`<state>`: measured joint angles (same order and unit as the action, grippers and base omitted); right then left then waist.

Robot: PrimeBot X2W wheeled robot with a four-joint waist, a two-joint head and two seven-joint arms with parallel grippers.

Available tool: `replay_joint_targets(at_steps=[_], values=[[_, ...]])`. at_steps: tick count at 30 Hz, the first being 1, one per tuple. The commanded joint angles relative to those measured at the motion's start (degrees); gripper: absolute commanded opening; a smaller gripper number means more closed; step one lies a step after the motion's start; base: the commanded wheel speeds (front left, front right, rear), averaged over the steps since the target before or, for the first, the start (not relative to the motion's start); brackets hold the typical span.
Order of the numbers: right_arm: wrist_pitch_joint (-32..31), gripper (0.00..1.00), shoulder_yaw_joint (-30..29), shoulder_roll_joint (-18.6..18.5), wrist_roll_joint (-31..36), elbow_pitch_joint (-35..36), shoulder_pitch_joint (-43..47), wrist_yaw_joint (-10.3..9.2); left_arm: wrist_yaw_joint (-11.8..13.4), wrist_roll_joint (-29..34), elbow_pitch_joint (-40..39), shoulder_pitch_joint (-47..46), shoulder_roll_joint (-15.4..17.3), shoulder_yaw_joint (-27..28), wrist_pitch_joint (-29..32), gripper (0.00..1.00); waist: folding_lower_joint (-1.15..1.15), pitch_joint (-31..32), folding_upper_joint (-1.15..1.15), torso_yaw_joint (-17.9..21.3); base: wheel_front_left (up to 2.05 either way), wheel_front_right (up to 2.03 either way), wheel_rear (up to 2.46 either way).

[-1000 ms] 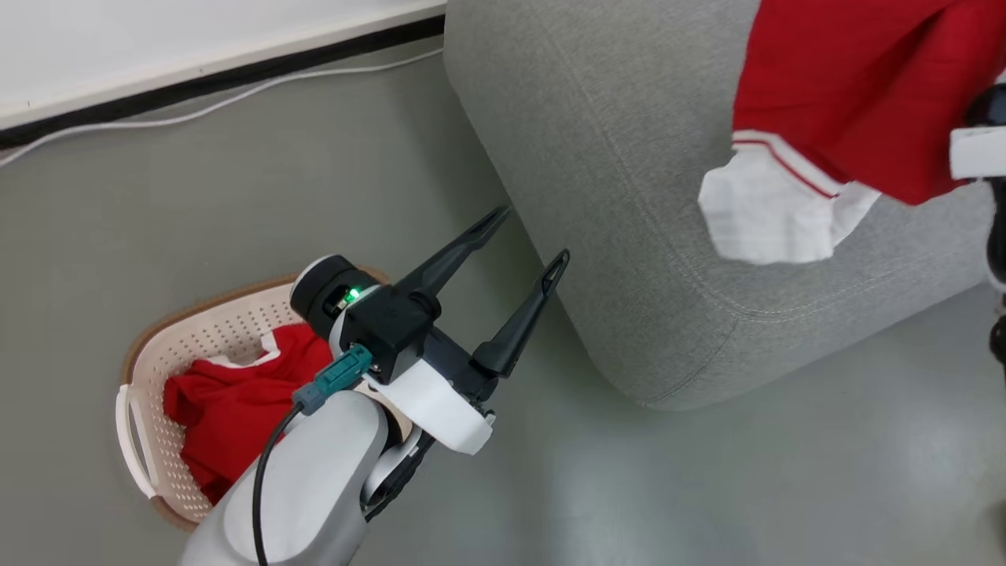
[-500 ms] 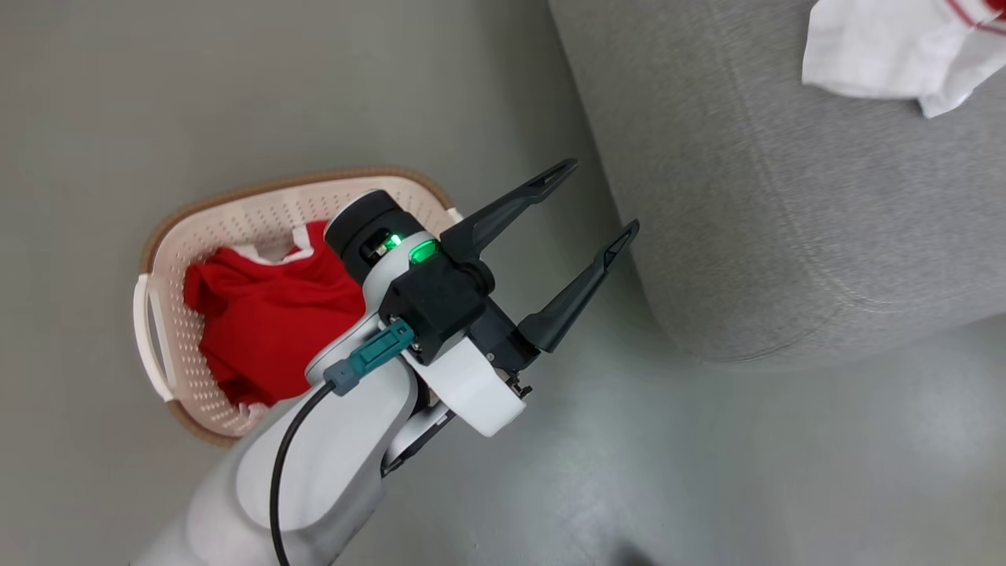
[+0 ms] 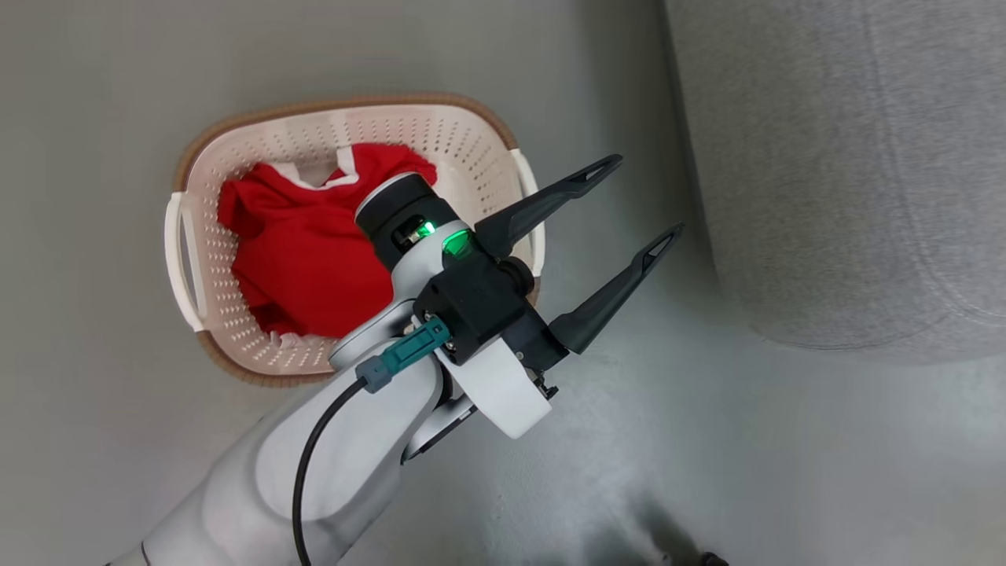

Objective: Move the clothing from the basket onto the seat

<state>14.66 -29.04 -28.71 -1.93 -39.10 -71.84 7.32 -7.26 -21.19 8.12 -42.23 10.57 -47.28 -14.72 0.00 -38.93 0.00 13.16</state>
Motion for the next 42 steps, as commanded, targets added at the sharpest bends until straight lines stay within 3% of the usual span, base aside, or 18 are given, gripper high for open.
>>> replay_joint_targets(at_steps=[1, 10, 15, 23, 25, 26, 42], values=[[0.34, 0.0, -0.75, -1.53, 0.81, 0.65, -0.74, 0.17, -0.23, -0.1, -1.39, -1.73, 0.22, 1.23, -0.28, 1.0, 0.0, -1.39, 0.0, -1.12, 0.0, 0.0, 0.0], [0.34, 0.0, -2.32, 3.5, 0.68, -8.67, -1.84, 0.17, -0.23, -0.11, -0.27, -1.91, 0.3, 1.44, -0.28, 1.0, 0.0, -4.25, 0.0, -2.63, 0.0, 0.0, 0.0], [0.34, 0.0, 2.02, 5.36, -2.49, -16.07, 0.2, 0.17, -0.23, -0.18, 0.41, -1.64, -0.19, 1.95, -0.28, 1.0, 0.0, -4.17, 0.0, -2.77, 0.0, 0.0, 0.0], [0.32, 0.0, 9.95, 6.4, -11.79, -21.01, 4.92, 0.17, -0.23, -1.03, 1.03, -1.15, -0.4, 2.45, -0.28, 1.0, 0.0, -2.12, 0.0, -2.92, 0.0, 0.0, 0.0], [0.32, 0.95, 12.25, 6.55, -14.2, -20.42, 5.95, 0.17, -0.23, -1.23, 1.05, -0.92, -0.51, 2.62, -0.28, 1.0, 0.0, -1.59, 0.0, -3.01, 0.0, 0.0, 0.0], [0.33, 1.0, 13.51, 6.61, -15.37, -19.87, 6.58, 0.17, -0.23, -1.32, 1.05, -0.76, -0.6, 2.77, -0.28, 1.0, 0.0, -1.28, 0.0, -3.06, 0.0, 0.0, 0.0], [0.33, 1.0, 31.13, 5.08, -27.01, -8.83, 18.48, 0.17, -0.23, -1.67, 1.59, 5.23, -2.28, 8.32, -0.28, 1.0, 0.0, 7.78, 0.0, -5.08, 0.0, 0.0, 0.0]])
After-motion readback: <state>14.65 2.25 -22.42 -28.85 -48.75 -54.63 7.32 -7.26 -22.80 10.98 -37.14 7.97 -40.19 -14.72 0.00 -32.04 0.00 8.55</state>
